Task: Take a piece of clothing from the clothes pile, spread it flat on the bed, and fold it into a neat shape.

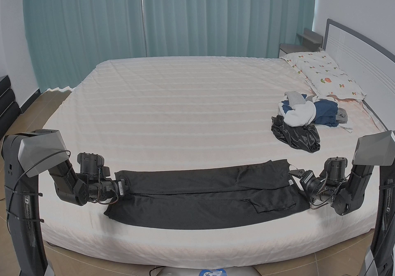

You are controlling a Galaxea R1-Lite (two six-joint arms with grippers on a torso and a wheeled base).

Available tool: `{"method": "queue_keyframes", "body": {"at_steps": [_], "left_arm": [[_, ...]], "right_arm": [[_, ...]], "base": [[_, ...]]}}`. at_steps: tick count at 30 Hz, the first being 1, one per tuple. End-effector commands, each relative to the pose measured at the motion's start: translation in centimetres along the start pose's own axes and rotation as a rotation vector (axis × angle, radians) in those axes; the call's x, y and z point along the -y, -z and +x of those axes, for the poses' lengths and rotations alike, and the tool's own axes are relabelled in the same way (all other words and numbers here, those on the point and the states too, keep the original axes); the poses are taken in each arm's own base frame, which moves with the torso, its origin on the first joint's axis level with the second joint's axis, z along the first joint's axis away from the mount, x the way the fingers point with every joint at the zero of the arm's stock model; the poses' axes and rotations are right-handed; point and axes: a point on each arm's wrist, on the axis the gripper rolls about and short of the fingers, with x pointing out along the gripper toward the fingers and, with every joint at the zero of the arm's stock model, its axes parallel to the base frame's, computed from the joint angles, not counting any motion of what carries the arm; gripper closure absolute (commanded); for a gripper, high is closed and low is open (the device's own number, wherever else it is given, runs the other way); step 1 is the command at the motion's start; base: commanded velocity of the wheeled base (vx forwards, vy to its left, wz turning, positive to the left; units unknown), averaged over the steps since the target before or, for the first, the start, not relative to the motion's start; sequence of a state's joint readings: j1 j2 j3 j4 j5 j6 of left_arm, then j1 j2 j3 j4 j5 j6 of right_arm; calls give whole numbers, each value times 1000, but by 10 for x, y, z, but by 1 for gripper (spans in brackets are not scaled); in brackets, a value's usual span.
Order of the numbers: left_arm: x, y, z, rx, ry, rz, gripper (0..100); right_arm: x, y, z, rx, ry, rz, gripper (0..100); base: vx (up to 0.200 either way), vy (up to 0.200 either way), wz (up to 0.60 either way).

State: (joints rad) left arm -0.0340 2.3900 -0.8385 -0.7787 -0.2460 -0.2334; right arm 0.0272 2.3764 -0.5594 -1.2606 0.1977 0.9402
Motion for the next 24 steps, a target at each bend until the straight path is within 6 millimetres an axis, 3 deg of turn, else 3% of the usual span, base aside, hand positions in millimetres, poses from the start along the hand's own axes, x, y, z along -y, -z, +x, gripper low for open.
{"method": "queue_keyframes", "body": {"at_steps": [1,18,24], "left_arm": [[0,1,0,-3,-1,-1,100],[5,-10,-16,39,-3,-12,100],[11,-19,-24,70,8,-92,100]], "right_arm": [[0,0,0,-1,0,0,0],[0,-1,0,4,-4,2,0],[0,-2,0,6,-5,2,0]], "base": [[0,0,0],[0,0,0],[0,0,0]]}}
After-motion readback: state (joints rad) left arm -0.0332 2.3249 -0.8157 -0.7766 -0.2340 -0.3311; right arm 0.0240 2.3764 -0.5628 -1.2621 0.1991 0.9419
